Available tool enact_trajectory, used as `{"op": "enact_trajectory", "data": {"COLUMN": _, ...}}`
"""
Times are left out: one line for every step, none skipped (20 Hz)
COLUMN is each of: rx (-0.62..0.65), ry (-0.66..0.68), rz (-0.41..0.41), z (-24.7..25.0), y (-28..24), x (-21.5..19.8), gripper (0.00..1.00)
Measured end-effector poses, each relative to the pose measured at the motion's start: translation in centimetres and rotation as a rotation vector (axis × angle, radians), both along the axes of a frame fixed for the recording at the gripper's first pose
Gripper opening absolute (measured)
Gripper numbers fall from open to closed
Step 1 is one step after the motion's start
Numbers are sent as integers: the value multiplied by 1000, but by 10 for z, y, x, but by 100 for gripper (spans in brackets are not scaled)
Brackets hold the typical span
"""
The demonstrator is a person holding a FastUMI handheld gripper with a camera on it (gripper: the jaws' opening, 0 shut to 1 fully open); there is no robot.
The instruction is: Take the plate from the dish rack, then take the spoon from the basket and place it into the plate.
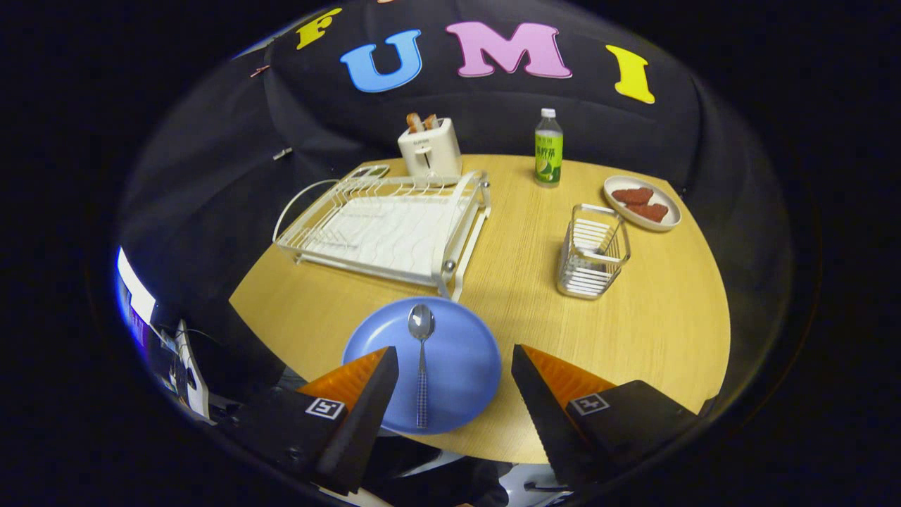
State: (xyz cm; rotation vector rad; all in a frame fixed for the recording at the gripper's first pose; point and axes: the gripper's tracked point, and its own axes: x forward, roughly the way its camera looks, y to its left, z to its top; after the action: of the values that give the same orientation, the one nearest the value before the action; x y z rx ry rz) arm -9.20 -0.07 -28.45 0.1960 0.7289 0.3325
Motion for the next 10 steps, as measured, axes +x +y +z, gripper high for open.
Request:
{"op": "enact_trajectory", "data": {"rx": 4, "ry": -28, "rz": -18, "z": 15, "y": -7, "x": 9, "gripper": 99}}
{"op": "enact_trajectory", "data": {"rx": 7, "ry": -57, "rz": -38, "z": 29, "y": -15, "x": 17, "gripper": 99}}
{"op": "enact_trajectory", "data": {"rx": 12, "ry": -88, "rz": -55, "z": 45, "y": -22, "x": 27, "gripper": 99}}
{"op": "enact_trajectory", "data": {"rx": 11, "ry": -121, "rz": -72, "z": 60, "y": -31, "x": 34, "gripper": 99}}
{"op": "enact_trajectory", "data": {"rx": 5, "ry": -157, "rz": -88, "z": 78, "y": -41, "x": 41, "gripper": 99}}
{"op": "enact_trajectory", "data": {"rx": -2, "ry": -191, "rz": -101, "z": 93, "y": -48, "x": 46, "gripper": 99}}
{"op": "enact_trajectory", "data": {"rx": -12, "ry": -230, "rz": -117, "z": 109, "y": -58, "x": 51, "gripper": 99}}
{"op": "enact_trajectory", "data": {"rx": -21, "ry": -265, "rz": -130, "z": 124, "y": -66, "x": 54, "gripper": 99}}
{"op": "enact_trajectory", "data": {"rx": -31, "ry": -304, "rz": -145, "z": 140, "y": -74, "x": 57, "gripper": 99}}
{"op": "enact_trajectory", "data": {"rx": -38, "ry": -341, "rz": -159, "z": 155, "y": -81, "x": 59, "gripper": 99}}
